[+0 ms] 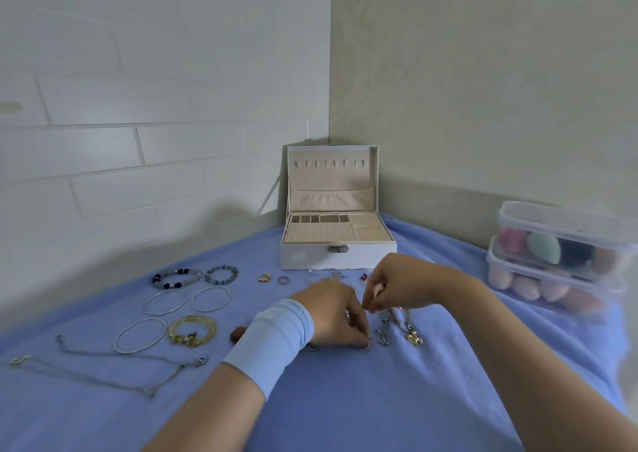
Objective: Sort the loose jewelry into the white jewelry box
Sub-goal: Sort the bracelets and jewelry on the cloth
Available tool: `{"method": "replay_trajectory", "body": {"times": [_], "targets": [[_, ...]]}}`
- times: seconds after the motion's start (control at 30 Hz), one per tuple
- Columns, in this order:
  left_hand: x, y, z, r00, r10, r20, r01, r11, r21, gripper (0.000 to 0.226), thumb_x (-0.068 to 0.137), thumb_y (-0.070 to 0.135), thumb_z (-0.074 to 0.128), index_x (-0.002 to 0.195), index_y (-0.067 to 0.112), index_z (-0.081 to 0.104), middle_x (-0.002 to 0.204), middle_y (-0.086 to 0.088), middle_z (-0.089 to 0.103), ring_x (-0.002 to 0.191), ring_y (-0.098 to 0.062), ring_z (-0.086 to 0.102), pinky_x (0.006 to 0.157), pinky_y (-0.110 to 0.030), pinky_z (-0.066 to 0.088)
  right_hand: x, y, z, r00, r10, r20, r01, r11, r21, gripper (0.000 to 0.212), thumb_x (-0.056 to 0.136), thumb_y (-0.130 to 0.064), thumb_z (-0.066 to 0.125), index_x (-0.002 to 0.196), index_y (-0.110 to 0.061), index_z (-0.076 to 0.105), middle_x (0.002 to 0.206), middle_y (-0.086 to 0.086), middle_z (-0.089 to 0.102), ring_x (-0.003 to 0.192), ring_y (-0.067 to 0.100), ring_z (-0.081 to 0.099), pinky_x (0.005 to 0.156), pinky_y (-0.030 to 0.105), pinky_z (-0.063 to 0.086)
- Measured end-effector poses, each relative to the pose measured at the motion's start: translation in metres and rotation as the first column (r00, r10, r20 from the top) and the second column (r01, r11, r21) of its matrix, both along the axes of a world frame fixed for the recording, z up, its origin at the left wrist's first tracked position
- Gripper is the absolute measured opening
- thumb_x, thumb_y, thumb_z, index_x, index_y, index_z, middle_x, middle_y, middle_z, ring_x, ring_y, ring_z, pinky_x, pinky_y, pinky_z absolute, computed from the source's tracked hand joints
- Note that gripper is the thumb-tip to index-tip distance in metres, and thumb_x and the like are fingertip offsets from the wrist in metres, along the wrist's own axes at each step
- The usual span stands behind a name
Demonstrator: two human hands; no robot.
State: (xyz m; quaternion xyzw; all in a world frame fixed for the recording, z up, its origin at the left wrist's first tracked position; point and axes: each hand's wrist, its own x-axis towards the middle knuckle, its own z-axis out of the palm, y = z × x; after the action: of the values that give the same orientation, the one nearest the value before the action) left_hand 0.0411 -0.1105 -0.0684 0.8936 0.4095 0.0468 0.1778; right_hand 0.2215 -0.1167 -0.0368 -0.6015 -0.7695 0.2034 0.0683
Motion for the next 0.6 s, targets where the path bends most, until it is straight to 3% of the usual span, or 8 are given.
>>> {"method": "replay_trajectory", "body": {"times": [0.07,0.17,0.3,0.37,0.47,0.6], "targets": [[-0.002,0.002,0.001,0.998,0.022,0.061,-0.020,0.999,-0.048,0.009,0.078,0.041,0.076,0.084,0.034,0.077,0.091,0.012,0.066,0.082,-0.009,0.064,0.071,-0.023,0.051,-0.001,-0.002,0.001,1.000,-0.004,-0.028,0.003,1.000,-0.016,0.010,0.086,-0.025,0.073,0.086,-0.032,0.080,0.064,-0.021,0.068,0.054,-0.006,0.056,0.057,0.013,0.044],[-0.009,0.008,0.004,0.956,0.136,0.261,-0.108,0.987,-0.119,0.003,0.081,0.034,0.075,0.083,0.032,0.075,0.075,0.019,0.067,0.067,0.005,0.058,0.066,-0.013,0.044,-0.006,-0.002,0.005,0.994,-0.015,-0.105,0.013,1.000,-0.023,0.016,0.089,-0.022,0.065,0.084,-0.026,0.079,0.074,-0.013,0.074,0.051,0.002,0.054,0.057,0.019,0.043],[-0.028,0.023,0.008,0.820,0.313,0.480,-0.256,0.949,-0.182,0.008,0.080,0.035,0.078,0.083,0.028,0.075,0.083,0.005,0.075,0.075,-0.011,0.067,0.076,-0.027,0.053,-0.020,0.005,0.008,0.948,-0.018,-0.316,0.026,0.999,0.020,0.022,0.087,-0.010,0.062,0.089,-0.021,0.080,0.079,-0.007,0.077,0.057,0.010,0.062,0.047,0.022,0.038],[-0.039,0.030,0.008,0.748,0.365,0.555,-0.297,0.931,-0.211,0.014,0.080,0.033,0.079,0.086,0.022,0.073,0.085,-0.002,0.075,0.069,-0.012,0.065,0.070,-0.025,0.054,-0.030,0.011,0.008,0.917,-0.012,-0.399,0.036,0.998,0.053,0.015,0.087,-0.014,0.067,0.092,-0.020,0.080,0.082,-0.005,0.078,0.059,0.010,0.063,0.047,0.021,0.038],[-0.054,0.038,0.011,0.672,0.392,0.629,-0.343,0.917,-0.206,0.014,0.082,0.029,0.079,0.088,0.017,0.073,0.084,-0.002,0.075,0.066,-0.008,0.062,0.063,-0.018,0.049,-0.048,0.024,0.006,0.870,-0.009,-0.493,0.075,0.991,0.114,0.007,0.085,-0.022,0.077,0.090,-0.018,0.080,0.081,-0.002,0.078,0.056,0.011,0.061,0.046,0.021,0.039],[-0.082,0.049,0.011,0.647,0.422,0.635,-0.400,0.897,-0.188,0.007,0.089,0.026,0.069,0.092,0.023,0.074,0.086,0.007,0.074,0.071,-0.008,0.065,0.066,-0.016,0.048,-0.075,0.043,0.002,0.825,-0.047,-0.563,0.145,0.981,0.130,0.005,0.083,-0.014,0.079,0.087,-0.011,0.078,0.077,0.002,0.077,0.050,0.015,0.059,0.045,0.020,0.042]]}}
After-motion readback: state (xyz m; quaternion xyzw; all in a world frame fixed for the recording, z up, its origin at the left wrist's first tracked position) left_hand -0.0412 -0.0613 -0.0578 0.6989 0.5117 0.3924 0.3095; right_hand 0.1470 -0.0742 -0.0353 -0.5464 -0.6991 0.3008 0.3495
